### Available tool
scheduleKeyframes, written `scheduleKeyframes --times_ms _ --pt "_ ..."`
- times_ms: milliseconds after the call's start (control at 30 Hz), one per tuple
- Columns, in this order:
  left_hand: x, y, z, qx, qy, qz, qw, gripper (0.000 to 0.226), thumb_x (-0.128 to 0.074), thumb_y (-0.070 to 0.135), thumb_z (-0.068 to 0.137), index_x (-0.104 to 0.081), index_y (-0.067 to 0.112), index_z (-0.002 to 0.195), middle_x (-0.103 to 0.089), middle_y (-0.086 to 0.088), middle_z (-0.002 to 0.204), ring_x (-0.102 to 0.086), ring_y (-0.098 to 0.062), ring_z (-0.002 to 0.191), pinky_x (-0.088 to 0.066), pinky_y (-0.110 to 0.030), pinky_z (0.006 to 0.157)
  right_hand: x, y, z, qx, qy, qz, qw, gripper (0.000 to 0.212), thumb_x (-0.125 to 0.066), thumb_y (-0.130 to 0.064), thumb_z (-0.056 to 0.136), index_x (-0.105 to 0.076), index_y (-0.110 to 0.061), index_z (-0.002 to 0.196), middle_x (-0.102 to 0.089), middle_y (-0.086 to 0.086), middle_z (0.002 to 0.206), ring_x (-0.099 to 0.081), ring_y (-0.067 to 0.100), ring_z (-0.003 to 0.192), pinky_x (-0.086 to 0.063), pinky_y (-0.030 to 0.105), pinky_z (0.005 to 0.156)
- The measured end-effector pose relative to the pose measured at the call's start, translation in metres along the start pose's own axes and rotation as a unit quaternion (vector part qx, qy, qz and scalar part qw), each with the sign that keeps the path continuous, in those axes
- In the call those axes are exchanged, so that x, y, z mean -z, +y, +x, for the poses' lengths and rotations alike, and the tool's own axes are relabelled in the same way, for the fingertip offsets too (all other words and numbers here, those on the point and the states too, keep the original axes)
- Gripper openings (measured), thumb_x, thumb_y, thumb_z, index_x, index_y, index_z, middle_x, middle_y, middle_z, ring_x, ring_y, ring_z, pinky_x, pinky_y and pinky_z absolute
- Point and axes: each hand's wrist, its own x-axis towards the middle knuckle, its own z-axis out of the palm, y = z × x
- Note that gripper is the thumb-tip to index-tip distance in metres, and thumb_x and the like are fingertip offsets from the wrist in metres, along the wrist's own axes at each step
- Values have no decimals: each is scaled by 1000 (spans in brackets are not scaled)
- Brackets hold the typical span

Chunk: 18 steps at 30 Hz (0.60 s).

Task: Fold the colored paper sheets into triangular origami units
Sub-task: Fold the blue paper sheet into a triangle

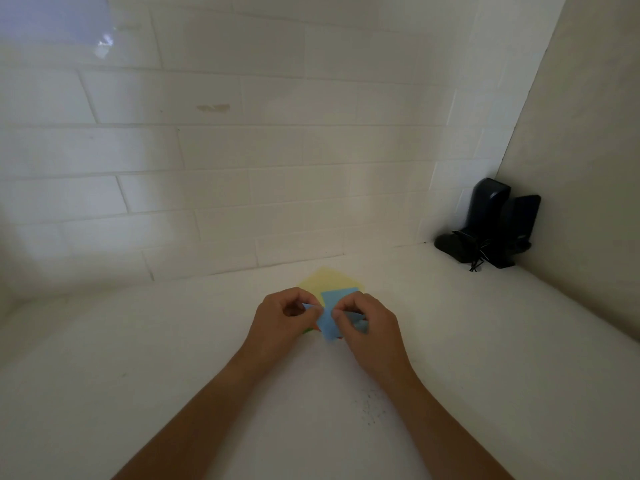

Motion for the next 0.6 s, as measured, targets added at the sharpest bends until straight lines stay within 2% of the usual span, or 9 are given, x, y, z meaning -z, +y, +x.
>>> scheduleKeyframes --times_ms 133,233,333,467,600 --pt "-4 2 -2 -22 3 46 999 13 -73 4 88 -74 15 82 -70 4 71 -66 -5 63 -53 -24 68 0 -1 0 23 -9 -14 1000 8 -66 -23 90 -65 -22 82 -63 -12 86 -59 13 83 -47 25 71" --pt "-2 2 -1 -5 20 12 1000 10 -72 6 90 -74 13 84 -76 -2 74 -77 -19 73 -57 -32 69 0 0 0 26 -3 -12 1000 10 -65 -21 91 -63 -21 81 -61 -11 86 -58 14 81 -46 24 70" --pt "-1 3 -1 4 40 -2 999 8 -76 10 89 -76 12 81 -77 -7 74 -78 -27 75 -52 -31 63 0 1 1 26 -4 -17 1000 10 -63 -23 91 -63 -20 81 -60 -11 84 -57 14 80 -44 20 69" --pt "-1 8 -4 7 48 -32 998 8 -77 3 88 -76 4 80 -77 -11 73 -78 -25 72 -53 -22 59 0 2 0 29 -3 -15 999 11 -63 -21 91 -63 -19 81 -61 -11 83 -58 13 79 -43 17 69" --pt "-3 8 -5 1 23 -11 1000 9 -72 3 92 -74 6 84 -76 -7 74 -79 -22 73 -52 -19 61 1 2 0 19 -7 -10 1000 14 -66 -12 93 -63 -18 81 -61 -10 83 -58 14 79 -42 14 68"
